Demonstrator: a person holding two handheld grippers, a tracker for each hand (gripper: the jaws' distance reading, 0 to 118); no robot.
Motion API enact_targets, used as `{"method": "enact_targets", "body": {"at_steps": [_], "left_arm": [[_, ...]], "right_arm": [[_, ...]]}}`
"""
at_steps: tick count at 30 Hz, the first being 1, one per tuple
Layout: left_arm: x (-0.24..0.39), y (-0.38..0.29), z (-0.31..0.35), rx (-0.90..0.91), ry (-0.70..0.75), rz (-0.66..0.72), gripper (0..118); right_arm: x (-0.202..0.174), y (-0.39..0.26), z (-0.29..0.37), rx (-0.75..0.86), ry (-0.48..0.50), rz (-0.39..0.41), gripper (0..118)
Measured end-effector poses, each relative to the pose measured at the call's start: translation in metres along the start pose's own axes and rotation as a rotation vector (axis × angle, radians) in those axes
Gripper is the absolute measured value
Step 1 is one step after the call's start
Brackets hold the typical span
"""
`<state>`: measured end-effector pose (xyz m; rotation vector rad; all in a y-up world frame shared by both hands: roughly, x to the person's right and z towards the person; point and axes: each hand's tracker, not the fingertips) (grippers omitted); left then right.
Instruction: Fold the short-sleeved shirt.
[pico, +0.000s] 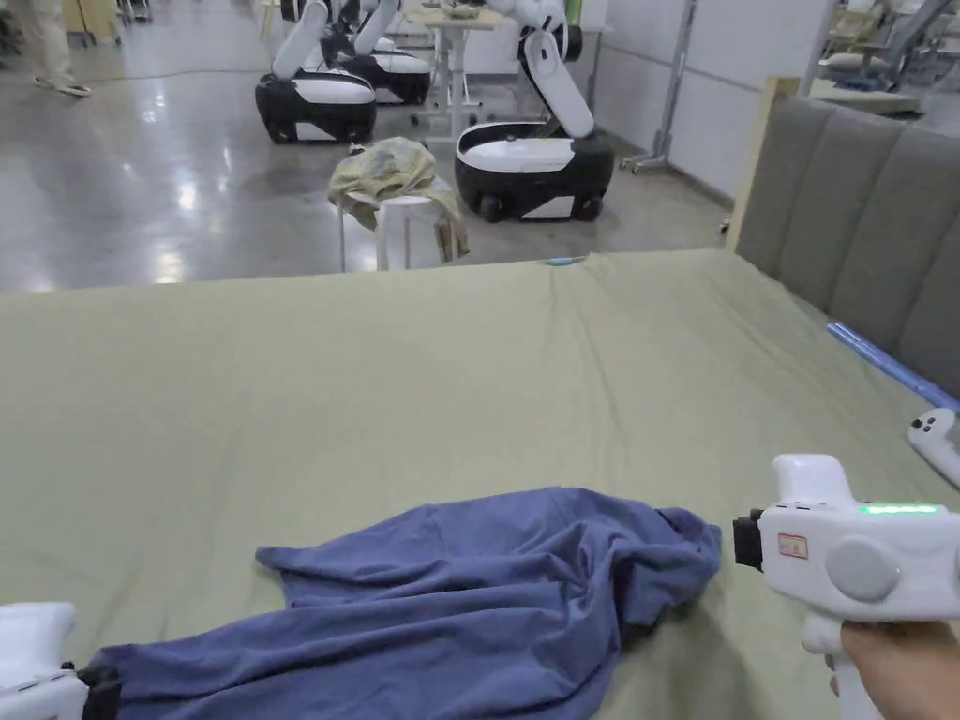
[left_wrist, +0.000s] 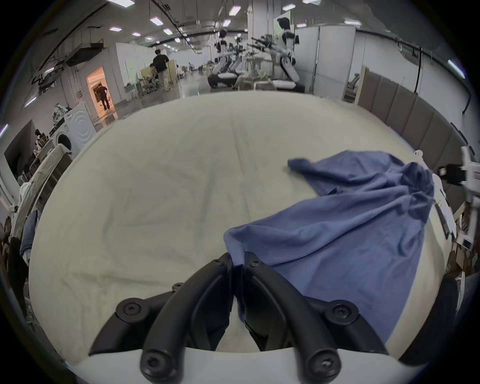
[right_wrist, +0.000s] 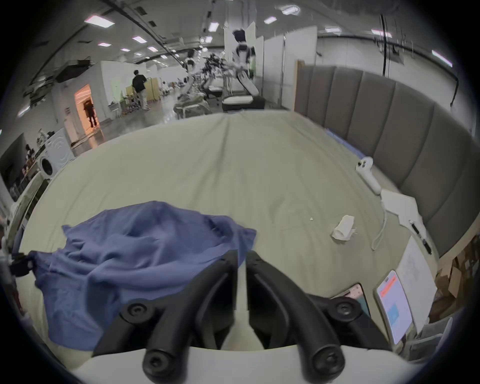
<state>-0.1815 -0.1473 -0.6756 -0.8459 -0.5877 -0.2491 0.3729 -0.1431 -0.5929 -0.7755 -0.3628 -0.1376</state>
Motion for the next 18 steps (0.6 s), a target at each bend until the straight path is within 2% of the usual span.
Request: {"method": "enact_targets", "body": {"at_steps": [1, 4, 6, 7, 8, 9, 10, 12, 13, 14, 18], "left_arm": [[0.0, 0.003, 0.002, 0.0, 0.002, -0.001, 9], [0.001, 0.006, 0.012, 0.009, 0.01, -0.003, 9], [0.001, 0.006, 0.012, 0.009, 0.007, 0.007, 9], [0.001, 0.007, 0.011, 0.008, 0.008, 0.006, 9], [0.0, 0.008, 0.01, 0.006, 0.014, 0.003, 9], [0.001, 0.007, 0.008, 0.005, 0.028, -0.006, 9], [0.001, 0.006, 0.007, 0.002, 0.031, -0.005, 9], [-0.001, 0.005, 0.003, -0.005, 0.03, 0.007, 9], [0.0, 0.004, 0.002, -0.009, 0.031, 0.01, 9], [0.001, 0.003, 0.002, -0.011, 0.032, 0.011, 9], [0.004, 0.006, 0.01, 0.018, 0.053, 0.014, 9]], "right_arm": [[0.006, 0.005, -0.014, -0.017, 0.008, -0.017, 16], [0.01, 0.022, -0.055, -0.067, 0.004, -0.004, 65], [0.005, 0.031, -0.077, -0.126, 0.006, 0.038, 68], [0.002, 0.033, -0.086, -0.131, -0.012, 0.066, 80], [-0.003, 0.033, -0.094, -0.133, -0.035, 0.098, 86], [-0.006, 0.033, -0.101, -0.15, -0.044, 0.131, 84], [-0.007, 0.031, -0.106, -0.17, -0.042, 0.146, 68], [-0.006, 0.029, -0.114, -0.273, -0.031, 0.108, 14], [-0.002, 0.027, -0.111, -0.278, 0.021, 0.046, 8], [0.0, 0.027, -0.103, -0.22, -0.032, 0.036, 8], [0.014, 0.046, -0.057, -0.133, 0.065, -0.05, 7]]}}
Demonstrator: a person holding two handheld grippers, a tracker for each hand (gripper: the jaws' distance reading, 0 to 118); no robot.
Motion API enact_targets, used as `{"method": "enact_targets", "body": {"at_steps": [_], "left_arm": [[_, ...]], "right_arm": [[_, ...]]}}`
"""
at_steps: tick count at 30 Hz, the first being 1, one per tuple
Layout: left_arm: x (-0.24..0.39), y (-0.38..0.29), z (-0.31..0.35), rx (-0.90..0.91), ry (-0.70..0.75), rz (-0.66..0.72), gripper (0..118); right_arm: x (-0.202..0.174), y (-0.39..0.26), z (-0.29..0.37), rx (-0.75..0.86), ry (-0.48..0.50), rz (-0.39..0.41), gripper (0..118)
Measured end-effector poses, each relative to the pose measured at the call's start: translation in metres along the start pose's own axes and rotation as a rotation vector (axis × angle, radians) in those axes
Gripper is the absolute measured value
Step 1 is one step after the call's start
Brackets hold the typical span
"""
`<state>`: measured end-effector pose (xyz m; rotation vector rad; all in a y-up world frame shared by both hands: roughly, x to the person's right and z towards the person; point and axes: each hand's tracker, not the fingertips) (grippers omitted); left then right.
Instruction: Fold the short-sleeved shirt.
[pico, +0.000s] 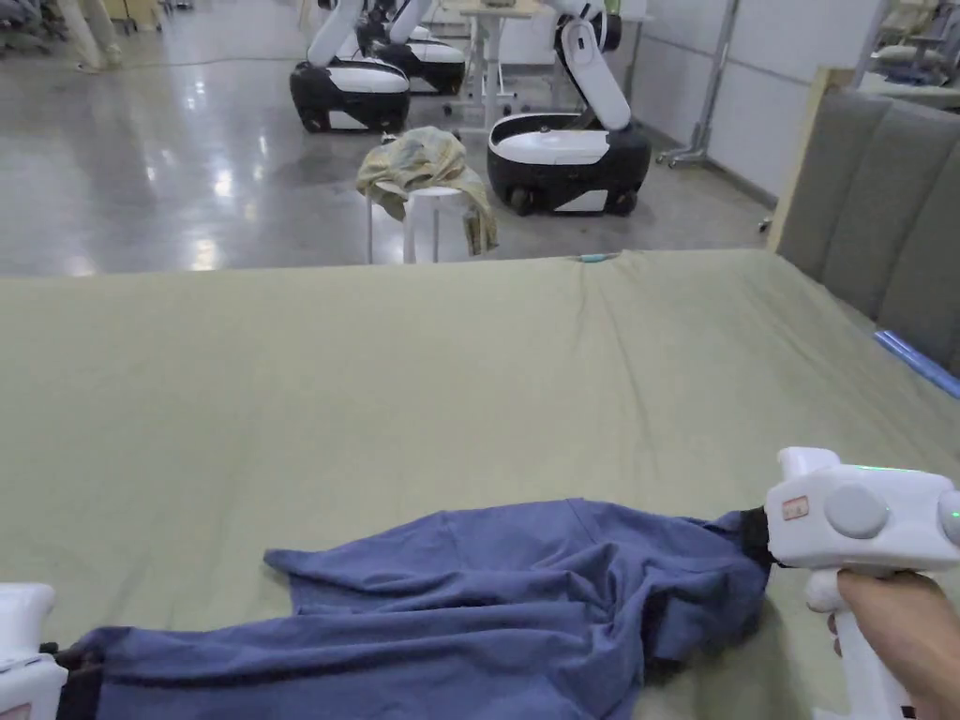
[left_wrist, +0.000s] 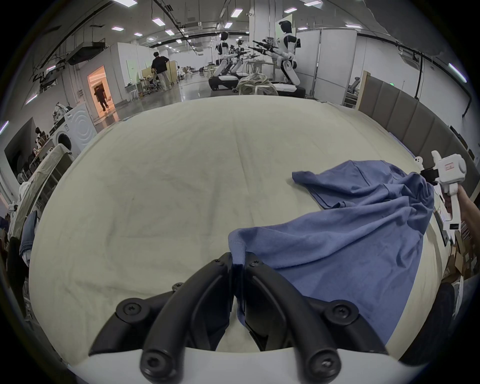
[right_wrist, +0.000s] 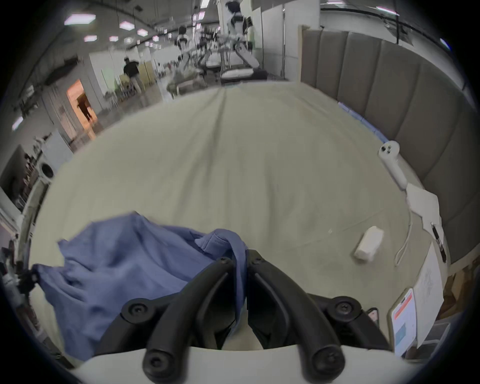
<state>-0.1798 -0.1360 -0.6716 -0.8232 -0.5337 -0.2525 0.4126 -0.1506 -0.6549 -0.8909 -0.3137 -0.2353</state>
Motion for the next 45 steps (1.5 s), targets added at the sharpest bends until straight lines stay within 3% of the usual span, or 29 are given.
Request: {"method": "enact_targets", "body": {"at_steps": [4, 11, 15, 22, 27, 31, 38, 45], "left_arm": [[-0.008, 0.021, 0.026, 0.081, -0.017, 0.049, 7], [-0.022, 0.099, 0.087, 0.256, 0.031, 0.013, 6], [-0.046, 0.149, 0.13, 0.399, 0.118, 0.026, 6], [-0.099, 0.231, 0.181, 0.576, 0.179, 0.092, 6], [-0.115, 0.268, 0.176, 0.62, 0.225, 0.091, 6], [-0.134, 0.276, 0.125, 0.584, 0.245, 0.109, 6], [-0.118, 0.241, 0.061, 0.536, 0.227, 0.129, 6], [-0.094, 0.189, 0.08, 0.495, 0.153, 0.177, 6]], "right_arm": [[-0.006, 0.03, 0.065, 0.129, 0.048, 0.004, 7], [-0.042, 0.096, 0.19, 0.35, 0.184, 0.014, 7], [-0.066, 0.139, 0.241, 0.502, 0.158, 0.061, 7], [-0.091, 0.224, 0.293, 0.724, 0.135, 0.056, 7], [-0.102, 0.255, 0.28, 0.752, 0.09, 0.041, 7], [-0.105, 0.248, 0.227, 0.706, 0.059, 0.011, 7], [-0.104, 0.212, 0.143, 0.577, 0.039, 0.03, 7], [-0.074, 0.159, 0.153, 0.546, 0.048, 0.002, 7]]}}
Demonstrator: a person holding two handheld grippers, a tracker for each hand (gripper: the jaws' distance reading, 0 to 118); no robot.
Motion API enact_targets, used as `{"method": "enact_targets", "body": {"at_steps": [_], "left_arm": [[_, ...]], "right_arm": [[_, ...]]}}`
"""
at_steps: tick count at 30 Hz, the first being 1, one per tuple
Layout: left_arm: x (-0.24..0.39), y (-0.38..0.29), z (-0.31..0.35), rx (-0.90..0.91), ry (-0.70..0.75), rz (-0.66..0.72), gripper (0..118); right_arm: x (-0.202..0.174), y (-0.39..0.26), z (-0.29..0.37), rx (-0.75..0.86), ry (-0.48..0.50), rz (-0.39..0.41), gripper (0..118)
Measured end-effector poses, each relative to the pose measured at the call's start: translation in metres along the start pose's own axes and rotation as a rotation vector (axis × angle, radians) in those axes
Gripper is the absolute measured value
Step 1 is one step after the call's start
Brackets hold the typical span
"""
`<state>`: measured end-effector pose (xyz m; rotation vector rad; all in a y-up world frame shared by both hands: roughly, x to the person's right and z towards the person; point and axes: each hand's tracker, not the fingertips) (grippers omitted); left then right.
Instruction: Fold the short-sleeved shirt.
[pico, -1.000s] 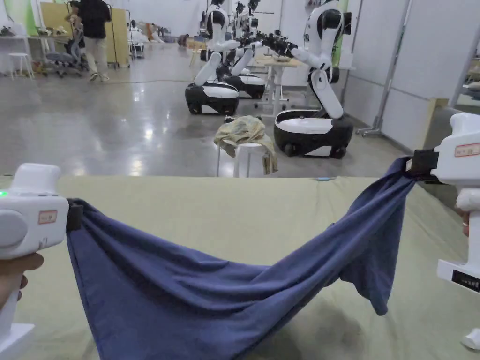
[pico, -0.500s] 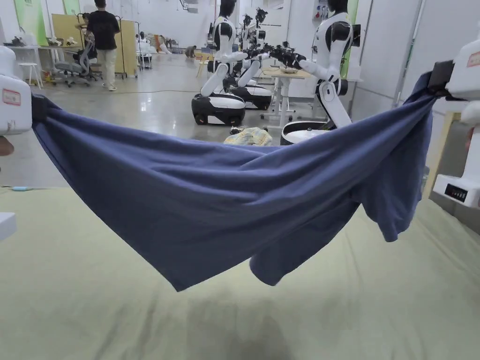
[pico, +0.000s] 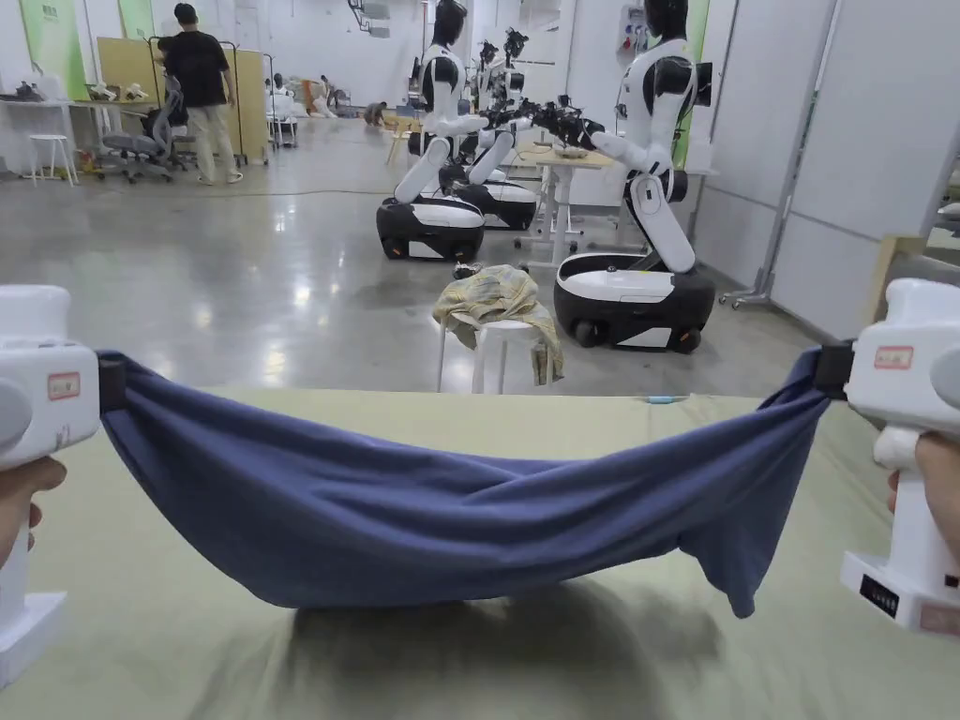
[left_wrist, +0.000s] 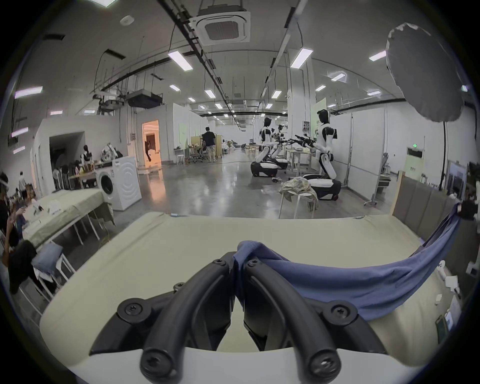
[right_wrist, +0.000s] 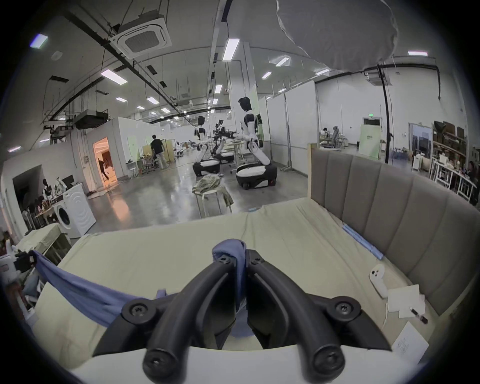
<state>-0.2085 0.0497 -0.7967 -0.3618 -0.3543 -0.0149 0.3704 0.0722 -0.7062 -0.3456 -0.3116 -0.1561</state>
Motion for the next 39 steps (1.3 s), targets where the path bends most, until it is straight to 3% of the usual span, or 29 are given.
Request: {"method": "enact_targets", "body": {"at_steps": [4, 9, 15, 16, 17, 18, 19, 21, 25, 26, 28, 30, 31, 32, 33, 34, 35, 36, 37, 39], "left_arm": [[0.014, -0.055, 0.057, -0.038, -0.023, 0.016, 6], [0.012, -0.16, 0.128, -0.217, -0.066, 0.0, 6], [-0.003, -0.267, 0.15, -0.46, -0.055, 0.009, 7], [-0.005, -0.271, 0.152, -0.438, -0.054, 0.013, 20], [-0.011, -0.269, 0.155, -0.411, -0.048, 0.013, 46], [-0.009, -0.259, 0.161, -0.375, -0.033, -0.011, 75], [-0.006, -0.248, 0.17, -0.307, 0.006, -0.05, 92], [0.015, -0.22, 0.192, -0.126, -0.01, -0.058, 92], [0.067, -0.187, 0.227, 0.137, -0.049, -0.069, 92], [0.078, -0.184, 0.232, 0.18, -0.067, -0.073, 92], [0.098, -0.184, 0.237, 0.236, -0.073, -0.099, 92], [0.121, -0.193, 0.238, 0.254, -0.065, -0.146, 91], [0.125, -0.196, 0.238, 0.243, -0.072, -0.164, 89], [0.13, -0.202, 0.24, 0.245, -0.098, -0.164, 84], [0.134, -0.207, 0.242, 0.251, -0.123, -0.159, 64], [0.134, -0.21, 0.243, 0.246, -0.134, -0.156, 14], [0.135, -0.212, 0.242, 0.241, -0.093, -0.178, 5], [0.135, -0.215, 0.243, 0.265, -0.013, -0.207, 5], [0.128, -0.213, 0.247, 0.24, -0.09, -0.174, 5], [0.108, -0.21, 0.249, 0.176, -0.059, -0.124, 5]], "right_arm": [[0.017, -0.053, 0.051, -0.08, 0.031, 0.072, 7], [0.04, -0.156, 0.111, -0.227, 0.063, 0.129, 7], [0.065, -0.281, 0.116, -0.441, 0.024, 0.148, 7], [0.066, -0.29, 0.116, -0.429, 0.028, 0.151, 12], [0.066, -0.295, 0.118, -0.409, 0.029, 0.19, 27], [0.06, -0.292, 0.122, -0.371, -0.005, 0.269, 47], [0.054, -0.285, 0.129, -0.323, -0.018, 0.31, 66], [0.038, -0.259, 0.15, -0.186, 0.038, 0.302, 70], [-0.007, -0.221, 0.203, 0.087, 0.171, 0.158, 97], [-0.02, -0.219, 0.213, 0.135, 0.21, 0.122, 97], [-0.048, -0.221, 0.235, 0.224, 0.252, 0.108, 97], [-0.071, -0.228, 0.247, 0.269, 0.256, 0.155, 95], [-0.082, -0.234, 0.25, 0.265, 0.261, 0.176, 85], [-0.089, -0.238, 0.252, 0.26, 0.275, 0.188, 61], [-0.095, -0.242, 0.252, 0.255, 0.272, 0.194, 31], [-0.099, -0.244, 0.251, 0.25, 0.264, 0.206, 5], [-0.101, -0.247, 0.248, 0.247, 0.262, 0.211, 5], [-0.101, -0.247, 0.248, 0.243, 0.281, 0.203, 4], [-0.101, -0.246, 0.247, 0.228, 0.303, 0.192, 3], [-0.106, -0.244, 0.242, 0.205, 0.303, 0.199, 3]]}}
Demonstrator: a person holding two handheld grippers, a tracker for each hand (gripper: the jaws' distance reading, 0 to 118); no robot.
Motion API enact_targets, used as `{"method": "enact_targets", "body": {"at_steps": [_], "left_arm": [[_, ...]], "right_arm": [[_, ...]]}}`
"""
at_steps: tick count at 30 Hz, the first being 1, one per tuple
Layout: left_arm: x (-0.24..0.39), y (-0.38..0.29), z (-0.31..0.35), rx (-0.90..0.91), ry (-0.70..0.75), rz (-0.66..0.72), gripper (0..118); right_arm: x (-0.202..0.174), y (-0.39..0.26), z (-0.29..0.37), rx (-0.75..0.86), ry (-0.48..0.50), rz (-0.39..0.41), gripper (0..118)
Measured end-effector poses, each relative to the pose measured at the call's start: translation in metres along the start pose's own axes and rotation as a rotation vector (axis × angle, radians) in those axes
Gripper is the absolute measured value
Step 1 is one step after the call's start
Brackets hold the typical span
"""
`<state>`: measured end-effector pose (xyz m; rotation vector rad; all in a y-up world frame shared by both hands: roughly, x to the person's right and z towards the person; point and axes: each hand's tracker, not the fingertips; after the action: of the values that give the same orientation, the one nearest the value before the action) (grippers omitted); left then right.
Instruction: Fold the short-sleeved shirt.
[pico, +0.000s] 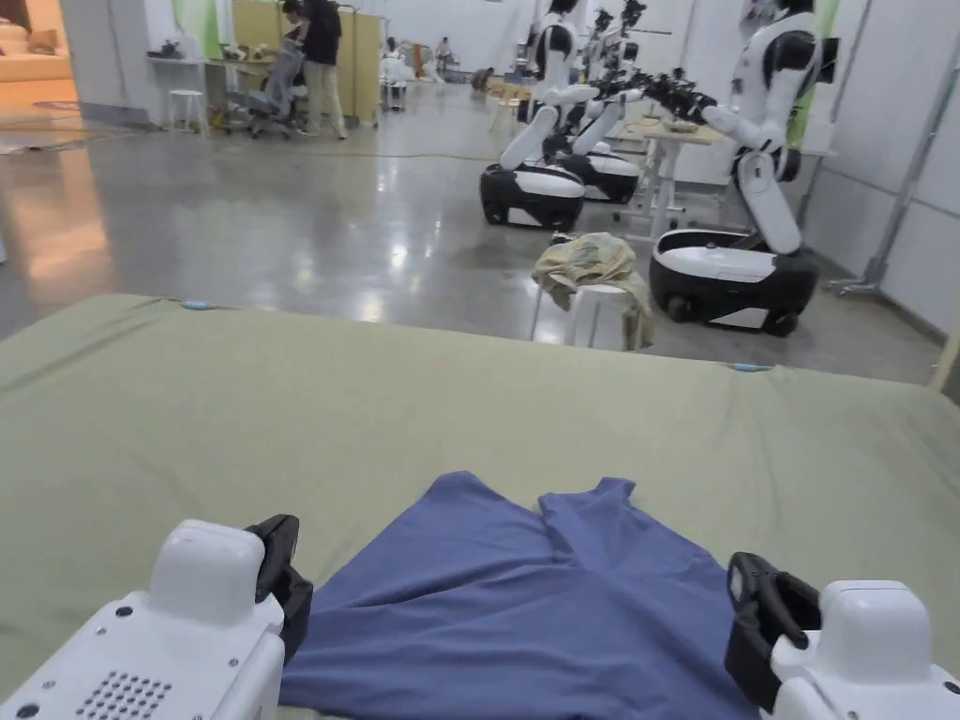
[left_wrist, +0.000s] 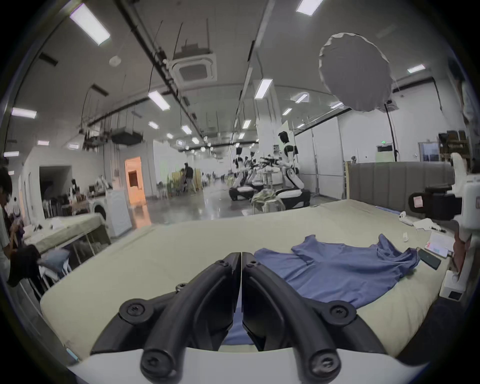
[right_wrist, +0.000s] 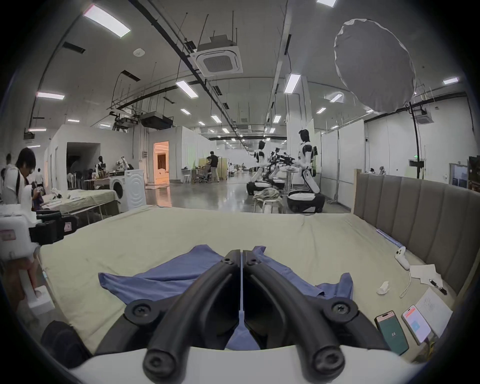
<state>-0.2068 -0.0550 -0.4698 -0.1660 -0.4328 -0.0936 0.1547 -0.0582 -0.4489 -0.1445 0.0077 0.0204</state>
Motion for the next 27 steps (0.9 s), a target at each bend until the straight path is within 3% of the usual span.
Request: {"method": "enact_targets", "body": {"at_steps": [3, 7, 8, 9, 10, 11, 23, 24, 25, 27], "left_arm": [[-0.038, -0.009, -0.002, -0.097, 0.093, -0.01, 5], [-0.09, -0.027, -0.011, -0.271, 0.092, 0.093, 6], [-0.099, -0.034, -0.015, -0.297, 0.081, 0.101, 17], [-0.109, -0.039, -0.024, -0.339, 0.082, 0.106, 40], [-0.117, -0.044, -0.033, -0.374, 0.074, 0.118, 72], [-0.125, -0.05, -0.043, -0.414, 0.101, 0.118, 83], [-0.147, -0.106, -0.144, -0.639, -0.045, 0.11, 78], [-0.144, -0.108, -0.15, -0.668, -0.07, 0.081, 59], [-0.141, -0.109, -0.154, -0.684, -0.09, 0.054, 7], [-0.132, -0.11, -0.146, -0.674, -0.052, 0.057, 6]], "right_arm": [[-0.004, -0.003, -0.006, -0.006, 0.006, 0.007, 3], [-0.009, -0.011, -0.02, -0.046, 0.021, -0.026, 3], [-0.012, -0.012, -0.023, -0.052, 0.025, -0.031, 3], [-0.013, -0.015, -0.027, -0.06, 0.028, -0.035, 3], [-0.015, -0.016, -0.03, -0.068, 0.028, -0.035, 3], [-0.016, -0.018, -0.033, -0.074, 0.028, -0.037, 3], [-0.011, -0.023, -0.065, -0.147, 0.002, -0.054, 3], [-0.005, -0.023, -0.067, -0.15, -0.004, -0.058, 3], [-0.002, -0.022, -0.07, -0.154, -0.011, -0.057, 3], [0.009, -0.019, -0.079, -0.177, -0.025, -0.048, 3]]}}
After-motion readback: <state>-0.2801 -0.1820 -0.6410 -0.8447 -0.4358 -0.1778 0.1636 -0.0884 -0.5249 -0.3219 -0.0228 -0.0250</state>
